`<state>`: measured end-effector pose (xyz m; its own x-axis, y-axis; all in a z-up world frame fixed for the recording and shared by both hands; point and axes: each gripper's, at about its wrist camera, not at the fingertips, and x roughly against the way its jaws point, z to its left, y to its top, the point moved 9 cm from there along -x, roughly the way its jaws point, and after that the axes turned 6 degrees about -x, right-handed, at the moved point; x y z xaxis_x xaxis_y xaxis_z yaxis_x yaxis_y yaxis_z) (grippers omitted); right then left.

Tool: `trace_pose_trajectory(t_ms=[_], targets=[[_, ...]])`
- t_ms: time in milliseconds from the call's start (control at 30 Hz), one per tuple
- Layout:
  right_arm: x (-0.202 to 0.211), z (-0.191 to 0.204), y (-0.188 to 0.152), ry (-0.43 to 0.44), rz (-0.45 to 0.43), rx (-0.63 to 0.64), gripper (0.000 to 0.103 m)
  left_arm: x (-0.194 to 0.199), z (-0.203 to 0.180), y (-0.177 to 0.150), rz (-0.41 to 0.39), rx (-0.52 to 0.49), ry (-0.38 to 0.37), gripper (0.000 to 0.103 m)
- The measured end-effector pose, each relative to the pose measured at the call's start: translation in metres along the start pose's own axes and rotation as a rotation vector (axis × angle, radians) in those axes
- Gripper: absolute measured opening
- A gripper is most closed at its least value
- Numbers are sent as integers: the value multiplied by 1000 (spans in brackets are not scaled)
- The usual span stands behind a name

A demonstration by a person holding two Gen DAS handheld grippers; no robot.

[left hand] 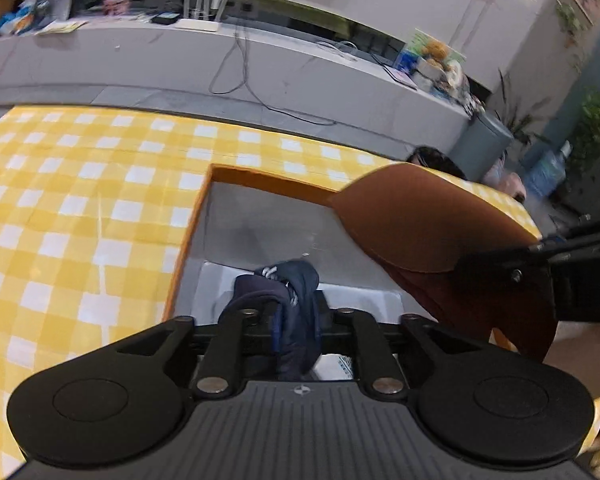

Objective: Organize soft objects
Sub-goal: 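Carry the headband and felt piece over the orange box with both tools, then open both tools to drop the headband and felt into the box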

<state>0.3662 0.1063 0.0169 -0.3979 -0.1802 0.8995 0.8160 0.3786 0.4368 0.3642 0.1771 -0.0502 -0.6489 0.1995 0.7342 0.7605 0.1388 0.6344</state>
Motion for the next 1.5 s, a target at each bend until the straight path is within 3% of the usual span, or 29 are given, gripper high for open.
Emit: trace_pose_trajectory(t_ms=[100, 167, 233, 267, 300, 333, 367, 500, 700, 767, 867, 1000, 1267, 1400, 1500], targets=[[-5, 4, -2, -8, 10, 20, 9, 2, 6, -1, -27, 61, -25, 61], [-7, 3, -1, -35, 1, 30, 8, 8, 2, 0, -53, 79, -105, 61], [-8, 1, 1, -41, -3, 29, 8, 15, 1, -1, -61, 91, -89, 67], [-10, -1, 2, -42, 2, 20, 8, 17, 1, -1, -65, 85, -81, 75], [-11, -2, 3, -41, 4, 17, 8, 22, 0, -3, -72, 76, -71, 94], [-12, -2, 3, -39, 10, 20, 8, 24, 1, -4, -77, 67, -49, 96], [-14, -1, 3, -42, 15, 24, 8, 28, 1, -4, -91, 54, -31, 96], [-23, 5, -1, -64, 39, 56, 8, 55, 1, -5, -182, 16, -87, 99], [-45, 14, -5, -84, 89, 71, 9, 73, 7, -7, -209, -91, -24, 99], [-54, 15, -7, -90, 116, 67, 9, 73, 7, -10, -217, -131, -42, 99], [-70, 16, -8, -120, 147, 62, 10, 69, 10, -12, -208, -105, -104, 99], [-88, 7, -8, -181, 188, 25, 21, 68, 14, -16, -196, -110, -103, 99], [-102, 3, -8, -248, 204, 55, 23, 68, 17, -17, -181, -73, -148, 99], [-102, 5, -9, -242, 201, 66, 30, 65, 16, -20, -166, -73, -160, 99], [-100, 8, -8, -255, 176, 103, 47, 63, 13, -25, -154, -98, -167, 99]])
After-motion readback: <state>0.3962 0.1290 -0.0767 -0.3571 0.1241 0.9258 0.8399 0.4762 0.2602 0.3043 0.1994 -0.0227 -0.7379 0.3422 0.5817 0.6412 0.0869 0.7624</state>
